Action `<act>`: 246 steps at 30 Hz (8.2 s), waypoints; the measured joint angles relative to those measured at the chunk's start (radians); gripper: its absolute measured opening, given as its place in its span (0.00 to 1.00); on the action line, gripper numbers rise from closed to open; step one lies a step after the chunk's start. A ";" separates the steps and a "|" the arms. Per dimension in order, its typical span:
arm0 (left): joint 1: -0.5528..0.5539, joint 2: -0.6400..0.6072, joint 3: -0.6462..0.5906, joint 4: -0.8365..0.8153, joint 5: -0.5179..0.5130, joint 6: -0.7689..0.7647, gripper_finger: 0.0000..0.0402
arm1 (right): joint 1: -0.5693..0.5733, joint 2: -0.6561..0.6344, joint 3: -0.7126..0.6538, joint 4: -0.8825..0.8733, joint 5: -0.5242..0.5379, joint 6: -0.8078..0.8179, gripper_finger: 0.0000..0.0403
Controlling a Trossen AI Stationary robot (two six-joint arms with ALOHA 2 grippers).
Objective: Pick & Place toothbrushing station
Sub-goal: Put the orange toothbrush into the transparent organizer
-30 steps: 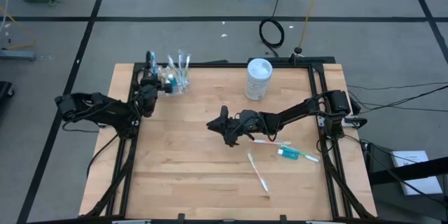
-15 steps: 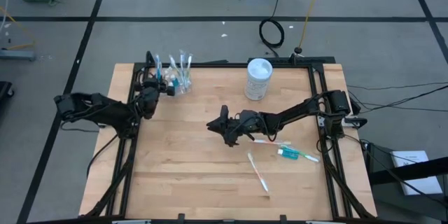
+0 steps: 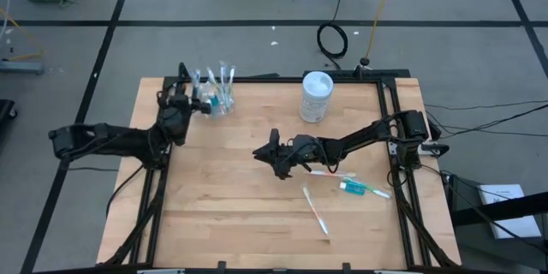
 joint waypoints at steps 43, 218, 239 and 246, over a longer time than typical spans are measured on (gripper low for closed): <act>-0.268 -0.116 0.477 -0.794 0.511 -0.081 0.40 | 0.140 -0.510 -0.172 -1.184 -0.001 1.563 0.20; -0.280 0.242 0.476 -0.442 1.026 -0.430 0.02 | 0.023 -0.074 -0.021 -0.118 0.358 -0.136 0.23; -0.243 0.187 0.476 -0.342 0.067 -0.017 0.01 | -0.013 -0.074 -0.022 -0.182 0.417 0.045 0.27; -0.137 0.330 0.476 -0.122 0.057 0.047 0.01 | -0.016 -0.074 -0.022 -0.178 0.417 0.044 0.26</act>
